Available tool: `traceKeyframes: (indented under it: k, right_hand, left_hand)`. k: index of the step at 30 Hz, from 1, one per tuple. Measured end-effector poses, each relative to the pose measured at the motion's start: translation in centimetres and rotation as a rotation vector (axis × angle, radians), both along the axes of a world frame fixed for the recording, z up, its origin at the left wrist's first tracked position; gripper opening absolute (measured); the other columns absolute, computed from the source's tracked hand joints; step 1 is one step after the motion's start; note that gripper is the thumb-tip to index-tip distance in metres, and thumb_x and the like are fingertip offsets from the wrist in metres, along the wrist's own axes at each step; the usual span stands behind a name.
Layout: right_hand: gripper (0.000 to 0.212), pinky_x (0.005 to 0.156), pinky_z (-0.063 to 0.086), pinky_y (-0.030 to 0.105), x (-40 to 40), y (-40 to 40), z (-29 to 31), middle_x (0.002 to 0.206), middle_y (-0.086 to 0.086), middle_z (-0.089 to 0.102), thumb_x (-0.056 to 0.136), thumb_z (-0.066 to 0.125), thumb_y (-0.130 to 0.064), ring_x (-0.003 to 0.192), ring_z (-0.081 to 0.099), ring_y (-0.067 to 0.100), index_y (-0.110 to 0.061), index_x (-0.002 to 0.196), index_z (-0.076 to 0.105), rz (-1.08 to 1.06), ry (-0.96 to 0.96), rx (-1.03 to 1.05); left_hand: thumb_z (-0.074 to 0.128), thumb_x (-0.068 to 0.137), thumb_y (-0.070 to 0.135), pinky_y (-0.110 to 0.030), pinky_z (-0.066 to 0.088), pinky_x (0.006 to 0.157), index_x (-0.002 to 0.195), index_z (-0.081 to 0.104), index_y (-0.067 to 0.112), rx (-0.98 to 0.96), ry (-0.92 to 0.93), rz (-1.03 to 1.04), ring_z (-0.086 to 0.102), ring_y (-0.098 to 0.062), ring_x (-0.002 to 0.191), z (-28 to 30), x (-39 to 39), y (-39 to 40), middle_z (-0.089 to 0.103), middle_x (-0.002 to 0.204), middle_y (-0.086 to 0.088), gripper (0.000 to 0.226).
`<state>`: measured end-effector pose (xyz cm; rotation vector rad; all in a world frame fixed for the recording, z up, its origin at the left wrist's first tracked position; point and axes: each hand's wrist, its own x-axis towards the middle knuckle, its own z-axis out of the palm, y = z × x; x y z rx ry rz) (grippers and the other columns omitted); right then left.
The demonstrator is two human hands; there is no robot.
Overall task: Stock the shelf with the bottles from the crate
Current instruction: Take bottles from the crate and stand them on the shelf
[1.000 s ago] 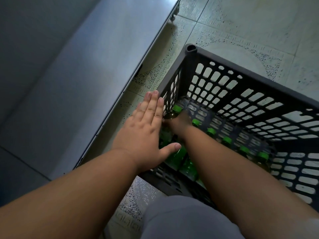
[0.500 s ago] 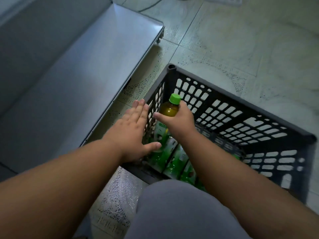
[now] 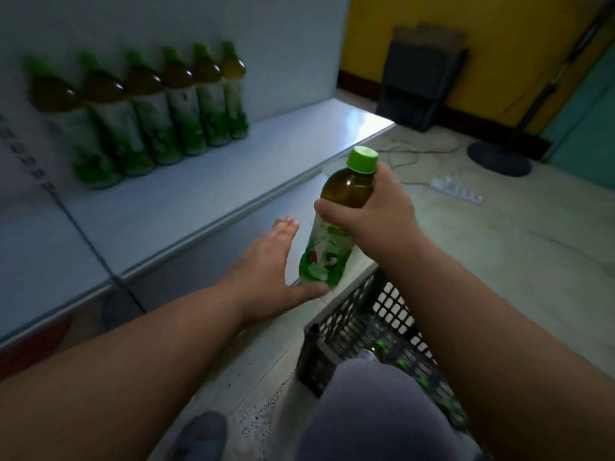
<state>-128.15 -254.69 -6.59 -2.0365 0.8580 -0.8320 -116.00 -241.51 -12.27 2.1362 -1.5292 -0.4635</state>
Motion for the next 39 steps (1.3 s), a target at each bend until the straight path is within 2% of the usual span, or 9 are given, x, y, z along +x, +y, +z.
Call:
traceKeyframes:
  k: [4, 13, 16, 21, 24, 26, 30, 34, 39]
  right_hand:
    - [0.053, 0.084, 0.058, 0.036, 5.6, 6.3, 5.3, 0.096, -0.011, 0.067, 0.065, 0.089, -0.035, 0.091, 0.066, 0.008, -0.028, 0.106, 0.057, 0.175, -0.055, -0.011]
    - [0.058, 0.086, 0.055, 0.033, 19.7, 13.5, 6.4, 0.104, -0.010, 0.072, 0.066, 0.088, -0.032, 0.097, 0.067, 0.007, -0.025, 0.115, 0.059, 0.504, -0.060, -0.019]
    - [0.057, 0.084, 0.055, 0.032, 24.3, 13.0, 4.8, 0.102, -0.011, 0.070, 0.066, 0.089, -0.032, 0.095, 0.067, 0.006, -0.026, 0.113, 0.058, 0.562, -0.033, -0.053]
    - [0.062, 0.087, 0.057, 0.038, 29.9, 10.6, 2.8, 0.104, -0.011, 0.068, 0.064, 0.090, -0.032, 0.098, 0.065, 0.007, -0.029, 0.117, 0.057, 0.575, -0.018, -0.074]
    - [0.066, 0.089, 0.057, 0.041, 31.7, 9.0, 1.9, 0.105, -0.012, 0.067, 0.064, 0.092, -0.029, 0.100, 0.065, 0.009, -0.030, 0.120, 0.055, 0.538, -0.033, -0.051]
    - [0.070, 0.089, 0.057, 0.042, 32.4, 8.4, 1.2, 0.107, -0.011, 0.067, 0.064, 0.092, -0.028, 0.101, 0.064, 0.009, -0.031, 0.121, 0.053, 0.522, -0.035, -0.011]
    - [0.075, 0.089, 0.057, 0.042, 32.2, 7.7, -1.2, 0.112, -0.012, 0.065, 0.066, 0.090, -0.033, 0.102, 0.063, 0.010, -0.032, 0.127, 0.047, 0.419, -0.047, 0.089]
    - [0.060, 0.087, 0.058, 0.043, 31.4, 7.8, -4.7, 0.114, -0.011, 0.064, 0.071, 0.086, -0.038, 0.104, 0.063, 0.012, -0.031, 0.119, 0.051, 0.383, 0.051, 0.054]
    - [0.072, 0.092, 0.055, 0.035, 31.5, 7.9, -7.3, 0.121, -0.003, 0.056, 0.076, 0.083, -0.035, 0.110, 0.057, 0.015, -0.025, 0.137, 0.048, 0.377, 0.096, -0.078]
  left_hand:
    - [0.078, 0.070, 0.061, -0.022, 0.031, 0.100, 0.148, 0.035, 0.028, -0.183, 0.080, 0.189, 0.035, -0.001, 0.124, 4.0, 3.1, 7.1, 0.038, 0.152, 0.008, 0.095]
    - [0.069, 0.055, 0.082, -0.039, 0.034, 0.114, 0.153, 0.029, 0.030, -0.236, 0.089, 0.532, 0.035, -0.013, 0.140, 3.1, 13.9, 15.3, 0.034, 0.157, 0.006, 0.118]
    - [0.062, 0.049, 0.086, -0.039, 0.033, 0.115, 0.153, 0.030, 0.029, -0.197, 0.063, 0.585, 0.034, -0.013, 0.140, 1.0, 17.5, 14.9, 0.035, 0.156, 0.006, 0.123]
    - [0.080, 0.064, 0.065, -0.032, 0.032, 0.113, 0.148, 0.038, 0.025, -0.154, 0.065, 0.591, 0.038, -0.016, 0.137, -1.2, 22.0, 11.9, 0.042, 0.150, 0.002, 0.102]
    - [0.069, 0.056, 0.081, -0.037, 0.039, 0.110, 0.144, 0.042, 0.025, -0.102, 0.049, 0.619, 0.044, -0.019, 0.134, -2.6, 24.0, 9.3, 0.048, 0.144, 0.002, 0.108]
    - [0.058, 0.052, 0.088, -0.042, 0.038, 0.113, 0.151, 0.031, 0.020, -0.055, 0.035, 0.668, 0.038, -0.023, 0.139, -3.5, 24.7, 8.3, 0.040, 0.152, -0.003, 0.123]
    - [0.054, 0.079, 0.078, -0.037, 0.002, 0.124, 0.158, -0.006, 0.009, 0.121, -0.084, 0.658, -0.001, -0.025, 0.153, -5.1, 24.2, 8.0, -0.004, 0.167, -0.010, 0.121]
    - [0.031, 0.081, 0.085, -0.042, -0.004, 0.123, 0.155, -0.011, 0.003, 0.190, -0.240, 0.658, -0.012, -0.026, 0.152, -6.1, 24.1, 7.4, -0.011, 0.165, -0.016, 0.118]
    - [0.021, 0.082, 0.084, -0.042, -0.007, 0.123, 0.156, -0.012, 0.006, 0.254, -0.280, 0.634, -0.018, -0.025, 0.151, -6.7, 24.5, 7.3, -0.015, 0.165, -0.015, 0.113]
